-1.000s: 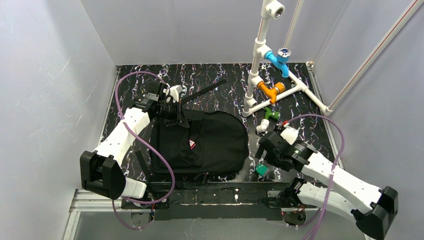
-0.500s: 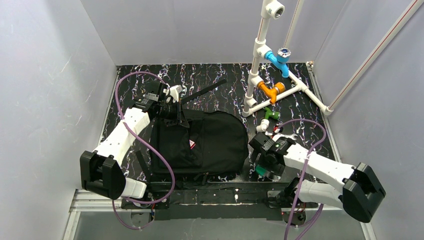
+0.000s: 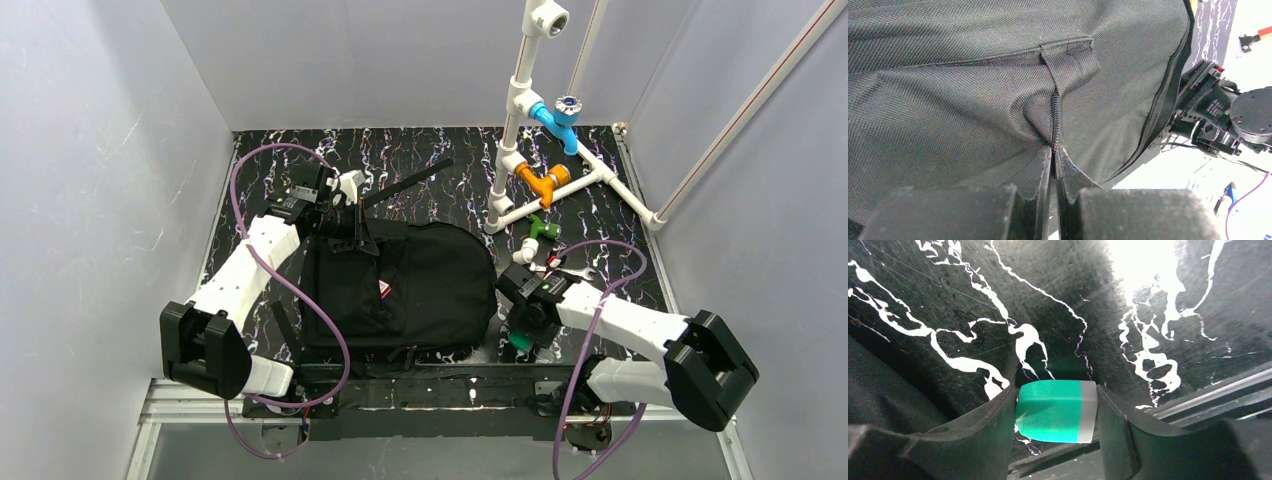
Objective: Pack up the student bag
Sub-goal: Pick up the stationery from the center of the board, then place the stationery in the student bag.
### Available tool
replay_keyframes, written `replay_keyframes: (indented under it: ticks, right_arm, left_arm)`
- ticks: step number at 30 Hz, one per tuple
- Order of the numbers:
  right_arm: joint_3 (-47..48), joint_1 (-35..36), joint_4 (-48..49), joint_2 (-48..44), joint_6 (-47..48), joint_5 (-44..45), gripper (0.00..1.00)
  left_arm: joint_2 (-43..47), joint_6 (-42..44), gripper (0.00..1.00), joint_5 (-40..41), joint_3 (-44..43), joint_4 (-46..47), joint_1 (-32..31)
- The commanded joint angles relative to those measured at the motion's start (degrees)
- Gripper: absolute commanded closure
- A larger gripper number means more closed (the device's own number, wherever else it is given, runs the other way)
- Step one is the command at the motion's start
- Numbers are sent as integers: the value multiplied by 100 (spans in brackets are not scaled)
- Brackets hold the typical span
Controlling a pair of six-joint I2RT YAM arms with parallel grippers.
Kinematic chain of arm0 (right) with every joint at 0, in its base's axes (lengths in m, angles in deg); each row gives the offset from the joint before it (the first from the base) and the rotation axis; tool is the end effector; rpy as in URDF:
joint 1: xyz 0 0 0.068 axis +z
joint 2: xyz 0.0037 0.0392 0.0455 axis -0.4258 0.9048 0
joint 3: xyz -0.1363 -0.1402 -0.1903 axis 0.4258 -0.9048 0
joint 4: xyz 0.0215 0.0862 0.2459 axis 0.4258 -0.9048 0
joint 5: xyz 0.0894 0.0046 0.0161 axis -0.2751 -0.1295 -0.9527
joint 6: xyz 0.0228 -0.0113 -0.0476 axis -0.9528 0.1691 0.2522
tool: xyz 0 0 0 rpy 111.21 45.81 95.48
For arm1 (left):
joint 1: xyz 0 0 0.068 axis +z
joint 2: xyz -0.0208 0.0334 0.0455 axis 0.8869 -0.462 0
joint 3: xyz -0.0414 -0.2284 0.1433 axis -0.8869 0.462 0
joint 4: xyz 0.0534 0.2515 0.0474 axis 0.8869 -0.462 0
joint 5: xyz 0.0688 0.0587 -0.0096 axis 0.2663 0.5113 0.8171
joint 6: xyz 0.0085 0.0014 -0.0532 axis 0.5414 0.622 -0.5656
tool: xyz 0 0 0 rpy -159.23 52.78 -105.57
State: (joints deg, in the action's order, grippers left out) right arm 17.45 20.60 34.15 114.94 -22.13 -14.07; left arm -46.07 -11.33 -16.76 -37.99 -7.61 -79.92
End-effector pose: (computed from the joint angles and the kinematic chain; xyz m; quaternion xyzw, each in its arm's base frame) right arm 0.1327 0.1191 0.1657 0.2558 0.9481 -0.0192 0.1877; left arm 0.2696 -0.1021 0.3028 0.0708 0.9154 -0.3165 0.2386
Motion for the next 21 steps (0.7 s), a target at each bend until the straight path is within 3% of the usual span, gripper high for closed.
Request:
replay_keyframes:
  ticks: [1,4,8,13,17,21]
  right_arm:
    - [133,-19,-457,-598,40,646,58]
    - [319,-19,-565,-1073,646,1055,69]
    - [742,-19,-99,-1593,2276,1288,73]
    - [1387,-8,1384,-1830,4065,31,83]
    - [1583,92,2874,-1214,4310,-1138,84]
    - [1932,579,3932,-77,4170,-1449,83]
  left_arm:
    - [195,10,100,-134,53,-117,17]
    - [176,31,100,-114,51,-117,15]
    - [124,79,100,-66,-1,-142,10]
    - [123,79,100,-58,-77,-204,14]
    - [146,50,100,-26,-54,-213,7]
    - [198,5,100,-17,-55,-239,9]
